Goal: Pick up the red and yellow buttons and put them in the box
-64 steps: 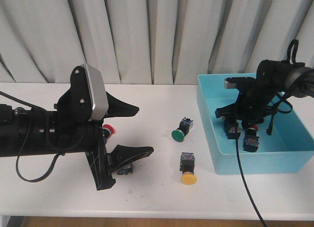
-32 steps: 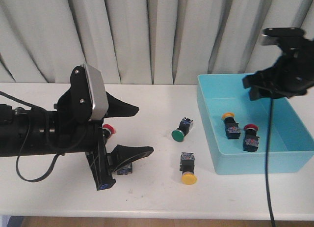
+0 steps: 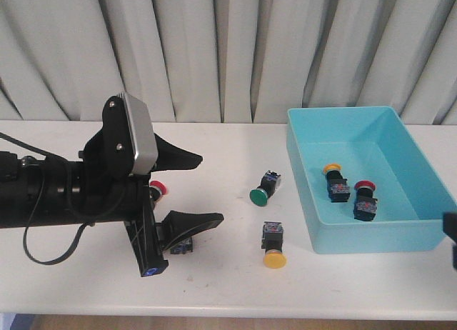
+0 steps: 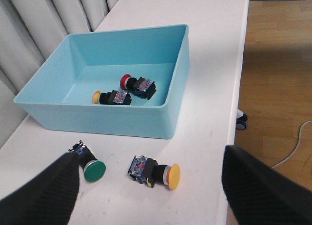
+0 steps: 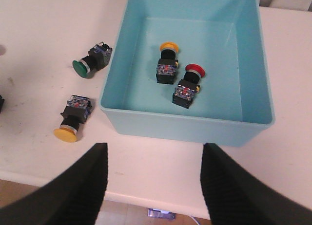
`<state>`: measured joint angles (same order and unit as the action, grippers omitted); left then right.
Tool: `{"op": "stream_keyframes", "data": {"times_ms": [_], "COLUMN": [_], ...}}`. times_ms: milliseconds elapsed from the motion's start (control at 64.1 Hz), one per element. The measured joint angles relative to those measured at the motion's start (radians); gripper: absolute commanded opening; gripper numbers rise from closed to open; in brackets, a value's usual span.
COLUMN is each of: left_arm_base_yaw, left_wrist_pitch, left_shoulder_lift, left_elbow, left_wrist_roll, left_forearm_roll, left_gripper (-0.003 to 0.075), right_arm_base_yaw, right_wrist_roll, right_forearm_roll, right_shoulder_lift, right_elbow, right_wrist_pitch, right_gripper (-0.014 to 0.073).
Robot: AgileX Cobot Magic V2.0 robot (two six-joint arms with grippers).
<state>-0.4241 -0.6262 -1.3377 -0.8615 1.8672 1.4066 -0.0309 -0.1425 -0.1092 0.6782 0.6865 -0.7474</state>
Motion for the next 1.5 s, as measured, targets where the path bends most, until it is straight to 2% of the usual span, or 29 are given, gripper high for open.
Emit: {"op": "stream_keyframes", "data": {"times_ms": [172, 374, 452, 593, 858, 951, 1497], "left_arm_base_yaw": [0.000, 0.000, 0.000, 0.000, 0.000, 0.000, 0.000], "left_wrist_pitch": [-0.001, -0.001, -0.001, -0.001, -0.001, -0.001, -0.001], "left_shoulder_lift": [0.000, 0.000, 0.000, 0.000, 0.000, 0.000, 0.000], "left_elbow": [0.000, 0.000, 0.000, 0.000, 0.000, 0.000, 0.000], "left_wrist_roll": [0.000, 0.000, 0.000, 0.000, 0.000, 0.000, 0.000], "left_forearm_roll": [0.000, 0.000, 0.000, 0.000, 0.000, 0.000, 0.000], "left_gripper": [0.0575, 0.0574, 0.0547, 0.0414, 0.0085, -0.0008, -0.0008], "right_arm_base_yaw": [0.000, 0.000, 0.000, 0.000, 0.000, 0.000, 0.000], "right_wrist_roll": [0.040, 0.056, 0.056, 0.056, 0.056, 0.056, 0.057], "right_forearm_roll": [0.014, 0.047, 0.049, 0.052, 0.052, 0.052, 0.052], "right_shoulder_lift": [-0.147, -0.144, -0.141, -0.141, -0.141, -0.141, -0.141], "right_elbow": [-0.059, -0.061, -0.061, -0.061, -0.061, -0.061, -0.061], "right_wrist_pitch": [-0.054, -0.130, -0.131, -0.130, -0.130, -0.129, -0.171], "right_gripper": [0.0394, 0.0389, 0.0361, 0.0245, -0.0004, -0.0007, -0.0008]}}
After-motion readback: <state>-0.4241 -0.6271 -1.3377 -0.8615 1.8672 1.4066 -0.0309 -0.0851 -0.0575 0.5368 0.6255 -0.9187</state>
